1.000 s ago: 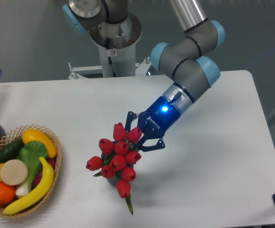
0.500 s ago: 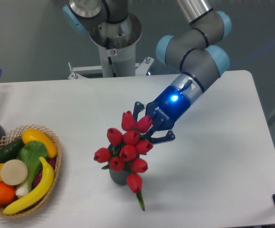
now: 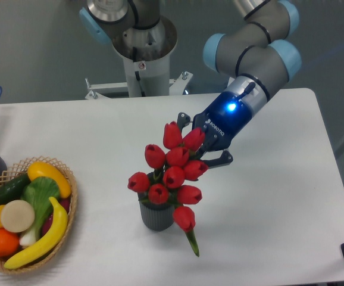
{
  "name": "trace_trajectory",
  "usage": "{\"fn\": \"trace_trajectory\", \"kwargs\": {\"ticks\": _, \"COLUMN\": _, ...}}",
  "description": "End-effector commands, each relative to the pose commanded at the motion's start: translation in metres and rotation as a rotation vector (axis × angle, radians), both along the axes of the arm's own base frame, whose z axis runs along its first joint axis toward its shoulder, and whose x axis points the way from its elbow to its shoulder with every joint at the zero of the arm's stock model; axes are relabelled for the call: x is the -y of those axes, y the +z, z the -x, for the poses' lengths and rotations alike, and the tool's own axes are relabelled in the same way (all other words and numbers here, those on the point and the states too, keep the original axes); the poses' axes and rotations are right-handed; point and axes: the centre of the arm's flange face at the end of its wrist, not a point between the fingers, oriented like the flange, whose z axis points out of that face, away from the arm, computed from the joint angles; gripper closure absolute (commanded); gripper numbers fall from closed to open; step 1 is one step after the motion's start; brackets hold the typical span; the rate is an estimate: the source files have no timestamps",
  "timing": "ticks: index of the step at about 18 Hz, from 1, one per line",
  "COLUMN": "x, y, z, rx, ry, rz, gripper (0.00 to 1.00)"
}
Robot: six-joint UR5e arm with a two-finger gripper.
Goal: Pick up the flowers from the vase
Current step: 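Lift the gripped tulips up out of the dark grey vase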
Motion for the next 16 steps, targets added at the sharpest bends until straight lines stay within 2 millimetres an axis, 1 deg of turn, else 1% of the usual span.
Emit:
{"fn": "trace_trajectory", "kwargs": {"ticks": 3, "x": 0.003, "y": 0.008, "z": -0.003, "rx": -0.004, "ry": -0.004, "rz": -0.018, "gripper": 0.86}}
{"fn": "trace_trajectory", "kwargs": {"ticks": 6, "x": 0.009, "y": 0.014, "z": 0.0, "rx": 0.007, "ry": 0.008, "rz": -0.021, "gripper": 0.86}}
{"fn": "trace_trajectory", "kwargs": {"ticks": 7, "x": 0.01, "y": 0.019, "z": 0.001, "rx": 0.017, "ry": 0.009, "rz": -0.027, "gripper": 0.86}}
{"fn": "trace_trajectory", "kwargs": {"ticks": 9, "x": 0.017, "y": 0.036, "z": 0.005, "rx": 0.059, "ry": 0.019, "rz": -0.034, "gripper": 0.86}}
{"fn": "trace_trajectory", "kwargs": {"ticks": 12, "x": 0.017, "y": 0.062, "z": 0.006, "rx": 0.108, "ry": 0.029, "rz": -0.019, "gripper": 0.86}}
{"fn": "trace_trajectory", "kwargs": {"ticks": 16, "x": 0.024, "y": 0.077, "z": 0.009, "rx": 0.128, "ry": 0.047, "rz": -0.015, "gripper": 0.86}}
